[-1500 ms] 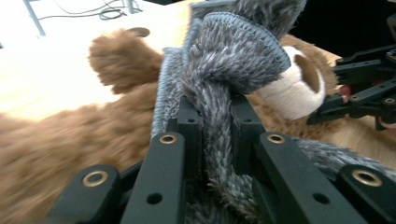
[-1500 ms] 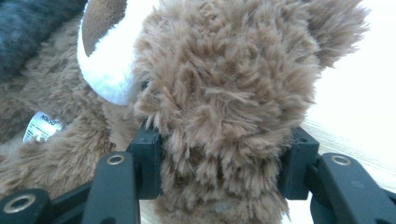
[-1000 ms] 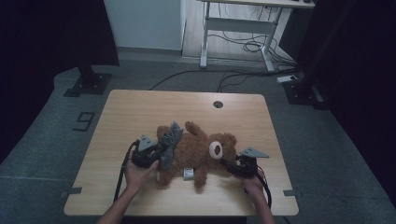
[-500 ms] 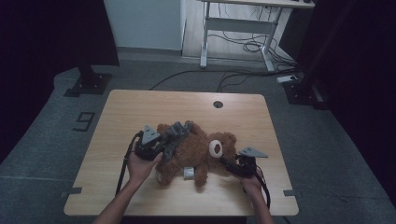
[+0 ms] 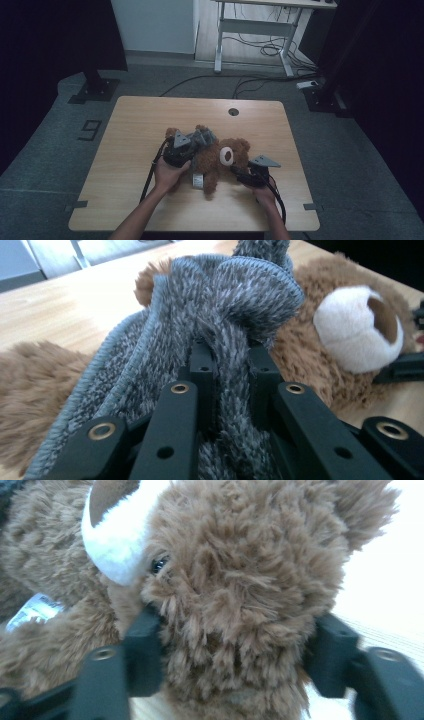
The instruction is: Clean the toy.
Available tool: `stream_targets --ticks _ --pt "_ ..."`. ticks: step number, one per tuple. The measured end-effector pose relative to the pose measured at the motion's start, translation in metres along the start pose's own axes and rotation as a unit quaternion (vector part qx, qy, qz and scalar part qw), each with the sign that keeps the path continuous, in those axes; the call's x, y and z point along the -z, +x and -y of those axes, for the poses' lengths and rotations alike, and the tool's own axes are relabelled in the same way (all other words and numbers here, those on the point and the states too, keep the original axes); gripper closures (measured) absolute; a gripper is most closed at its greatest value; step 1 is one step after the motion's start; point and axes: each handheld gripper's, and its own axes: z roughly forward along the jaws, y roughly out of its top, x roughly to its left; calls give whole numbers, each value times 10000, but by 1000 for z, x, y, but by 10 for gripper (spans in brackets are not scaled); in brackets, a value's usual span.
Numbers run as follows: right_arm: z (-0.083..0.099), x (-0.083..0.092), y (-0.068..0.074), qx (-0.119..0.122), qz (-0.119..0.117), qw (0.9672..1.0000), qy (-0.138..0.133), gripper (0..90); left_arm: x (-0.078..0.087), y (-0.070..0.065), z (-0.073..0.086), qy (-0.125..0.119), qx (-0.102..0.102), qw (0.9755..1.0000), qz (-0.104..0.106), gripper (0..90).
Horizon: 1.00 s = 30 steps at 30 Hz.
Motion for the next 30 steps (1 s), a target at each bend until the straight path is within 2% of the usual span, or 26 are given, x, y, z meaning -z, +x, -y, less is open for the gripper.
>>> stream_targets --ticks 2,5,8,11,17,20,22,23,27,30 --pt "-1 4 -2 13 -67 10000 16 258 2 0 3 -9 32 10000 43 784" --pt "-7 14 -3 -57 -161 9998 -118 208 3 1 7 -12 42 9999 94 788" --pt "-17 24 -5 -172 -258 9991 -300 158 4 -1 13 -63 87 9998 159 790" --pt "-32 24 -10 -328 -258 9984 -391 134 6 -2 20 -153 144 9996 210 791" --pt "-76 1 -12 -313 -206 9992 -98 122 10 -2 25 -218 198 9991 290 791" --pt "-88 -16 -7 -150 -182 9994 251 92 10 -3 27 -251 216 9990 302 791" --pt "-88 -25 -6 -109 -142 9986 506 59 11 -3 28 -258 232 9988 340 791" --pt "-86 -28 -6 -177 -138 9981 567 47 11 -3 29 -257 224 9988 353 791" --pt "-73 -27 -9 -466 -214 9967 633 37 14 -7 32 -284 212 9986 394 790" --pt "-65 -20 -6 -534 -201 9965 615 44 17 -12 33 -291 167 9986 404 789"
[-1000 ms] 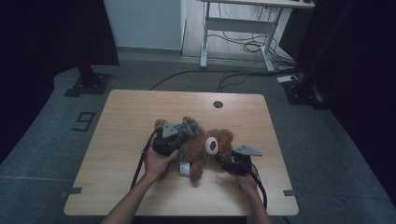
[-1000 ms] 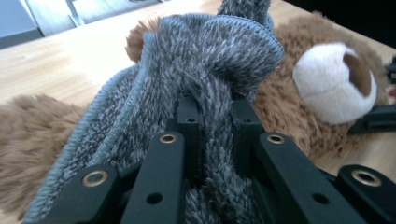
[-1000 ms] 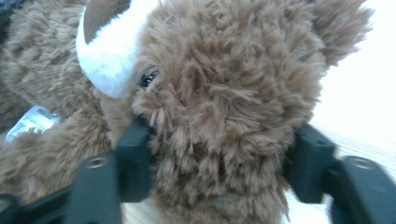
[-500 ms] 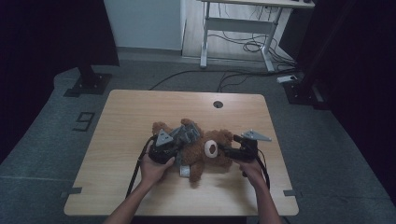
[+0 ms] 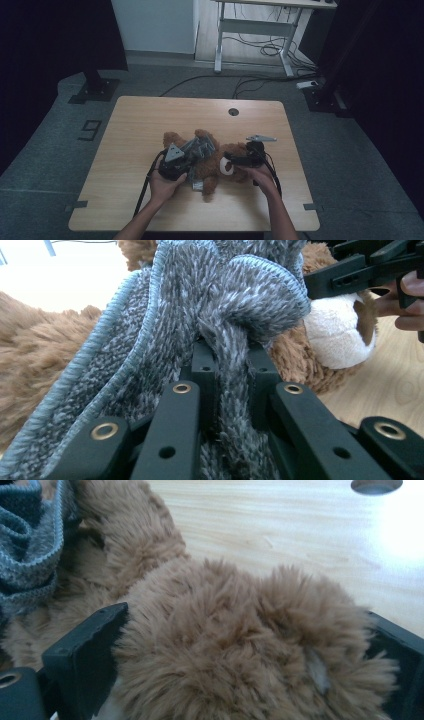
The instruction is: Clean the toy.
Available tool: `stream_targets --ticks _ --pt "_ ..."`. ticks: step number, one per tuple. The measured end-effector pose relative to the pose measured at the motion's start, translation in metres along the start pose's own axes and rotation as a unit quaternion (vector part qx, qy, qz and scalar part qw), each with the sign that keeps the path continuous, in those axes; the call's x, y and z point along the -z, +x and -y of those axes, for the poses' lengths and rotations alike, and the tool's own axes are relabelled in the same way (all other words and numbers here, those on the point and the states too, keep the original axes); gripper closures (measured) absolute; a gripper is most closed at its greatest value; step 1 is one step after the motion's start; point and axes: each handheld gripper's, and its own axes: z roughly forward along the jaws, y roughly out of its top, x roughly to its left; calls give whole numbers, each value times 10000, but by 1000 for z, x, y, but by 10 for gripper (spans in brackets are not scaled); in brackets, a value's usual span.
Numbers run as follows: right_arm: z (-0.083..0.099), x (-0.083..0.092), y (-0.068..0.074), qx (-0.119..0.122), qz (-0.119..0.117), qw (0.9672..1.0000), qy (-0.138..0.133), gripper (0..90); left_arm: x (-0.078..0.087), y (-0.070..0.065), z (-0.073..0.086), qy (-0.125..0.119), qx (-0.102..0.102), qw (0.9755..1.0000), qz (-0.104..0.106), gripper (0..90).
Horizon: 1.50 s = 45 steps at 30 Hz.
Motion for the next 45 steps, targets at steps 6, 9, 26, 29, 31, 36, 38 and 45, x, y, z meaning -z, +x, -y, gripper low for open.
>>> stream_targets --ticks 6,9,26,29,31,36,38,45 --pt "21 8 0 -97 -299 9992 -246 109 10 -5 -2 -27 139 9998 171 784" --pt "29 11 3 -62 -294 9987 -416 161 13 -14 -13 -153 81 9996 232 783" --pt "51 22 19 576 -21 9943 -893 361 -83 -84 -64 320 -668 9968 315 777" --pt "53 22 19 588 15 9937 -956 366 -79 -79 -60 308 -771 9964 164 781" --pt "53 21 20 596 47 9935 -968 366 -74 -74 -55 328 -844 9959 -37 784" --pt "55 21 19 585 18 9932 -1009 369 -61 -52 -40 311 -511 9982 85 790" --pt "55 22 21 597 44 9931 -1012 369 -55 -51 -38 274 -520 9982 116 791" --pt "56 22 19 495 17 9934 -1032 369 -23 -35 -23 -3 -395 9991 174 791"
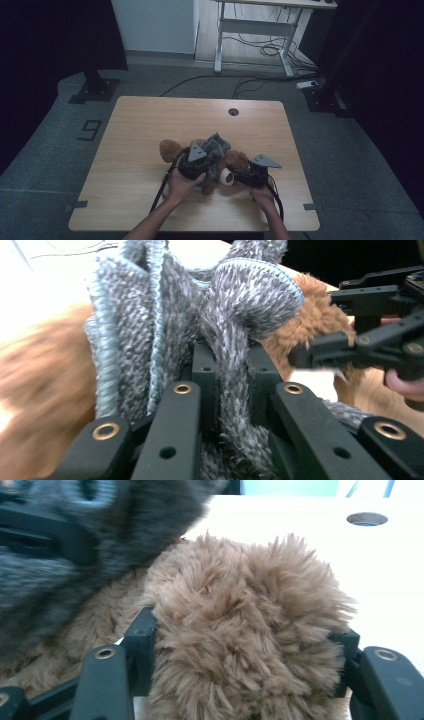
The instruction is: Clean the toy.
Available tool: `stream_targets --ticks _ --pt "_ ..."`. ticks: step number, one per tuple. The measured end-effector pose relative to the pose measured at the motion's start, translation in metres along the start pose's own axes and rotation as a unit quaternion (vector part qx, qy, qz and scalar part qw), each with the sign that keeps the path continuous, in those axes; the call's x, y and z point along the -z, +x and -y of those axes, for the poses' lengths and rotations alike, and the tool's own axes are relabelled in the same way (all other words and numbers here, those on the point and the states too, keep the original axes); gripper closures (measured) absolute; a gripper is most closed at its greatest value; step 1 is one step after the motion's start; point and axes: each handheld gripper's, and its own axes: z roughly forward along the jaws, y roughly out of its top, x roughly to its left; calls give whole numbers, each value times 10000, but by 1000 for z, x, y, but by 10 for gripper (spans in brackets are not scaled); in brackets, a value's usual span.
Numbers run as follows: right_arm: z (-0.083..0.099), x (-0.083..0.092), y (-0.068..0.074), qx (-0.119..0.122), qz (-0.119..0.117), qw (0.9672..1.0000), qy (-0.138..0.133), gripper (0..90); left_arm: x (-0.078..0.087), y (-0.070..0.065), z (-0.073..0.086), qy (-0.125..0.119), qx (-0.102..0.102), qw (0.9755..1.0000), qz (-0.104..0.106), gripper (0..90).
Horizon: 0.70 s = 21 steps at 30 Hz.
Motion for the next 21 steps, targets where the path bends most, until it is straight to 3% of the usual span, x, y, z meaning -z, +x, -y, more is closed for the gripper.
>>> stream_targets --ticks 5,10,17,21 --pt "0 0 0 -33 7 10000 -22 370 22 13 12 -81 88 9999 -105 792" --pt "1 0 0 -56 18 10000 -44 372 39 32 20 -106 180 9992 -347 791" --pt "2 0 -1 -120 -35 9999 -95 373 56 69 32 9 502 9953 -832 789" --pt "3 0 -1 -102 -40 9999 -108 373 61 86 41 94 761 9928 -921 788"
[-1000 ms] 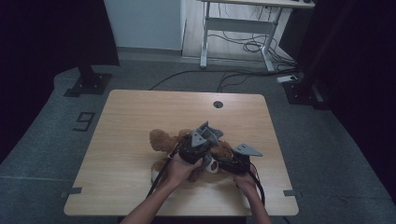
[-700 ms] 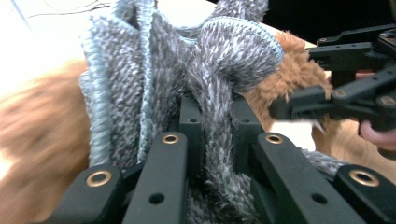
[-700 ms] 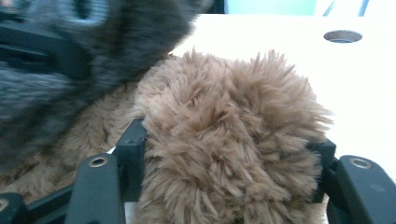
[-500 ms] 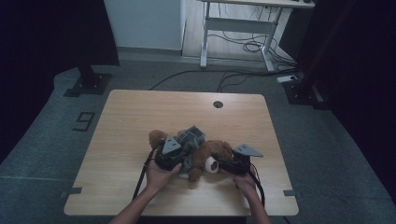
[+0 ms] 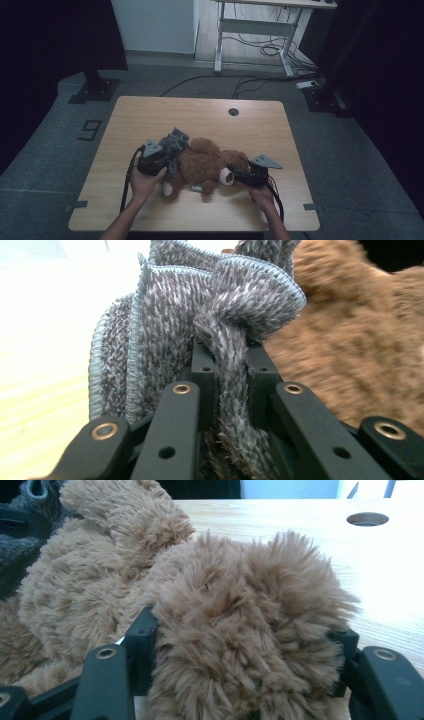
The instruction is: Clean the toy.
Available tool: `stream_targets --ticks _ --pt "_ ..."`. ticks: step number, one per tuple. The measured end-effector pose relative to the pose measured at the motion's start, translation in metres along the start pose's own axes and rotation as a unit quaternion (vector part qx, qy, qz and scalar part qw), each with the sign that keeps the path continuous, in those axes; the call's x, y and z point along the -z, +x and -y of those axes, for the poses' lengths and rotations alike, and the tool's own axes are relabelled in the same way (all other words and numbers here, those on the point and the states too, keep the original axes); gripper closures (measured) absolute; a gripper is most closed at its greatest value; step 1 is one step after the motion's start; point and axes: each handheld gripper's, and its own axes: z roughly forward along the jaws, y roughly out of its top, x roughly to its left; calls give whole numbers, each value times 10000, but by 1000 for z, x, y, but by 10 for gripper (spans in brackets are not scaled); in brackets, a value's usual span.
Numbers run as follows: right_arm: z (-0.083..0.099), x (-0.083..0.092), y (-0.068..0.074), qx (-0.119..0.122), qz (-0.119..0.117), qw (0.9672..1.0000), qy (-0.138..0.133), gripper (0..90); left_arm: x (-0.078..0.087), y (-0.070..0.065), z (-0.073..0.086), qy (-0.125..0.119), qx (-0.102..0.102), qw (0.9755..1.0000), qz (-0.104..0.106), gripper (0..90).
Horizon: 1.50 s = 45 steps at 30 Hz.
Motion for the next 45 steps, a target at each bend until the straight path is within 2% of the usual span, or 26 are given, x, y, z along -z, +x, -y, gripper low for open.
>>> stream_targets --ticks 4,6,7,9,12,17,20,22,27,29,32,36,38,40,43,45 --pt "0 0 0 -20 -6 10000 -2 373 6 10 1 11 153 9998 -88 789" --pt "0 0 -1 -27 -8 10000 0 372 10 9 -4 -50 251 9997 24 789" --pt "0 0 -1 -29 -5 10000 2 373 12 6 -8 -91 213 9997 57 789" --pt "0 0 0 -19 0 10000 10 372 14 -7 -17 -173 83 9997 170 790" --pt "0 0 0 -22 2 10000 7 372 12 -34 -31 -305 -179 9985 417 790" --pt "0 1 0 -10 0 10000 7 372 1 -85 -53 -396 -614 9935 868 790" --pt "0 1 0 -11 0 10000 3 372 -16 -112 -61 -317 -854 9904 1041 790" --pt "0 1 0 -14 9 10000 -3 372 -32 -127 -64 -218 -989 9894 1046 790" --pt "1 1 0 -23 13 10000 -17 372 -74 -155 -63 183 -1154 9859 1200 791" --pt "1 1 0 -24 14 10000 -10 373 -84 -162 -58 266 -1322 9850 1076 791" --pt "2 0 -1 -35 37 10000 1 373 -84 -158 -56 261 -1278 9858 1059 792" --pt "1 0 0 1 49 10000 10 372 -75 -141 -49 295 -1303 9882 754 792" --pt "1 1 0 19 25 10000 12 372 -70 -125 -44 271 -1103 9902 818 795" --pt "1 1 1 46 19 10000 1 371 -61 -113 -42 236 -926 9909 944 797" --pt "1 0 1 25 25 10000 2 371 -46 -104 -38 179 -945 9912 912 797" --pt "1 0 0 -11 -5 10000 -2 371 -38 -95 -36 124 -885 9919 908 797"
